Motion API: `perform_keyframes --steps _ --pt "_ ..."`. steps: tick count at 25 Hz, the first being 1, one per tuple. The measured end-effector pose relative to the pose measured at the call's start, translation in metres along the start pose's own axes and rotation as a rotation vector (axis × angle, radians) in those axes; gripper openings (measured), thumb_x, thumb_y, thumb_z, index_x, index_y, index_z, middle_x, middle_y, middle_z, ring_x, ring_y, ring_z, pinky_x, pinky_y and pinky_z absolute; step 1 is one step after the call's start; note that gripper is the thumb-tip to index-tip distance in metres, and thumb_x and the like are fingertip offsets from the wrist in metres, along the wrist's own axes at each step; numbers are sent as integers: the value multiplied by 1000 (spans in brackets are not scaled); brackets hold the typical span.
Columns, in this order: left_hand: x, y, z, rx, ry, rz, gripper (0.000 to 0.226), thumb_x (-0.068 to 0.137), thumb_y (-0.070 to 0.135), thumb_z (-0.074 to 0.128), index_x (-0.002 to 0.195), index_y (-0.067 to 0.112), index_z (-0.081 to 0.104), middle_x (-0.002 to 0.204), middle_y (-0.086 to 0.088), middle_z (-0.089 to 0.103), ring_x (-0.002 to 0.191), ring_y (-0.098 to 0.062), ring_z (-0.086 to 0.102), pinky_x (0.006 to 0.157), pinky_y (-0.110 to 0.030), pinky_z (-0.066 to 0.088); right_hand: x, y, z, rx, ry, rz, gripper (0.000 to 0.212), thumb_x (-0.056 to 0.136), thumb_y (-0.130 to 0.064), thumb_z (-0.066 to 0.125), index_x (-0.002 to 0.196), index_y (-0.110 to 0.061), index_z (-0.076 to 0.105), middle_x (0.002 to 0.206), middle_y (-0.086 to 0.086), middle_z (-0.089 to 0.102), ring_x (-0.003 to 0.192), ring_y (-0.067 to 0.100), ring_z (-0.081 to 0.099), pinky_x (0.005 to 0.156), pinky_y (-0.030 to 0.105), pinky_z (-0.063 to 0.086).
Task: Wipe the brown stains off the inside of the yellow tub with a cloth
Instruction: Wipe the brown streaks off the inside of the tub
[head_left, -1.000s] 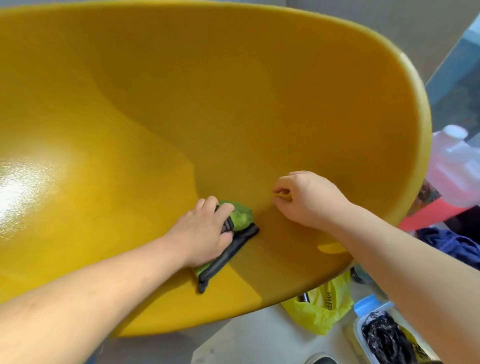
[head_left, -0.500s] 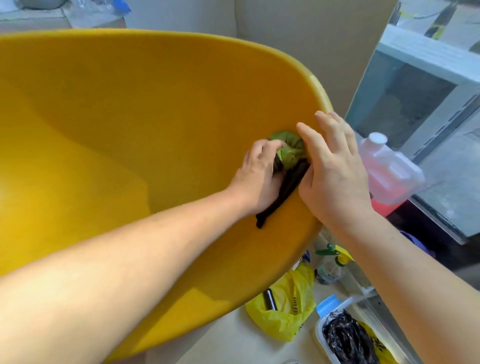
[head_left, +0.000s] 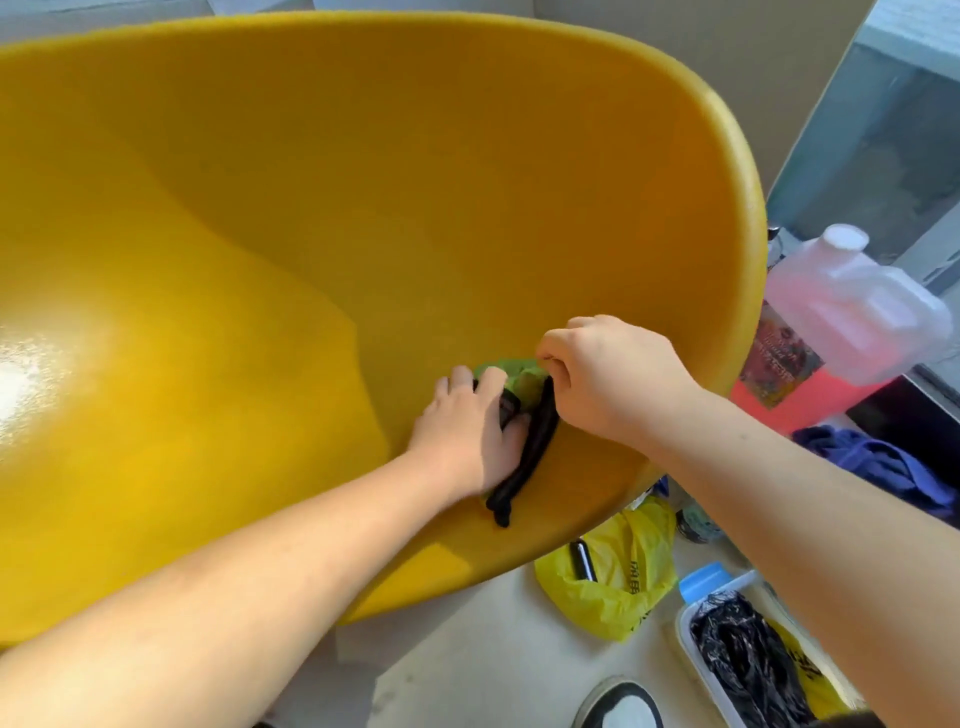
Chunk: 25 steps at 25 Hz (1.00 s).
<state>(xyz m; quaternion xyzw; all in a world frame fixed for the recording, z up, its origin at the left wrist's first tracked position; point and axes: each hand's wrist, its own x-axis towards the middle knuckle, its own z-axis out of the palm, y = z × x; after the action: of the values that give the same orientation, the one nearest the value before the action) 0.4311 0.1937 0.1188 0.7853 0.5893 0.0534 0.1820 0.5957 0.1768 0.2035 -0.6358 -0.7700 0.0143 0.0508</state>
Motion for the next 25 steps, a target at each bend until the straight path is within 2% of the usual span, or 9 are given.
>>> perform_keyframes --steps 4,7,10,13,15,19,22,23,25 --pt "-48 -18 -9 18 -72 55 41 86 59 37 111 27 39 102 -6 38 107 -37 45 81 -47 45 20 -41 16 37 -130 -26 13 90 -15 52 92 -18 65 87 4 61 86 31 59 54 29 37" --pt "-78 -44 -17 120 -69 61 52 85 60 42 125 27 44 109 -8 45 110 -37 47 73 -41 37 35 -80 30 70 -199 -64 11 89 -19 52 87 -21 62 86 4 64 84 34 62 52 27 34" --pt "-101 -108 -37 297 -148 2 60 85 63 45 132 25 44 118 -9 47 115 -35 45 79 -43 38 46 -127 43 86 -242 -182 13 92 -23 51 83 -22 61 86 4 66 84 36 64 55 29 41" --pt "-115 -193 -73 396 -98 -348 57 89 57 47 134 23 41 129 -12 47 124 -36 43 97 -47 41 52 -171 48 98 -274 -287 24 99 -32 50 112 -25 70 104 6 72 96 35 67 64 32 50" --pt "-124 -204 -77 404 -87 -498 49 95 47 46 136 21 39 133 -15 43 124 -37 40 100 -48 39 57 -192 51 124 -293 -308 31 101 -35 50 124 -25 68 111 7 73 100 34 68 72 35 57" --pt "-139 -192 -74 348 -211 -262 50 96 48 49 136 19 42 133 -13 42 124 -35 39 100 -48 41 66 -231 61 293 -383 -246 38 99 -37 53 134 -26 62 124 8 71 106 33 67 87 42 60" --pt "-144 -215 -117 86 -311 -284 73 89 67 51 151 36 30 136 -2 47 131 -28 45 101 -44 44 61 -259 71 423 -524 -234 62 99 -31 52 158 -23 36 151 11 55 130 34 58 105 44 51" --pt "-148 -222 -129 52 -324 -281 72 89 65 52 152 39 30 137 1 49 131 -27 48 101 -41 45 55 -269 73 441 -602 -251 73 98 -32 51 164 -22 22 161 12 44 143 34 46 114 43 43" --pt "-159 -236 -142 169 -263 -234 62 92 50 52 151 36 39 146 2 51 138 -27 45 112 -40 38 34 -287 84 366 -720 -272 96 92 -56 53 166 -23 1 172 11 18 158 33 18 126 47 22"
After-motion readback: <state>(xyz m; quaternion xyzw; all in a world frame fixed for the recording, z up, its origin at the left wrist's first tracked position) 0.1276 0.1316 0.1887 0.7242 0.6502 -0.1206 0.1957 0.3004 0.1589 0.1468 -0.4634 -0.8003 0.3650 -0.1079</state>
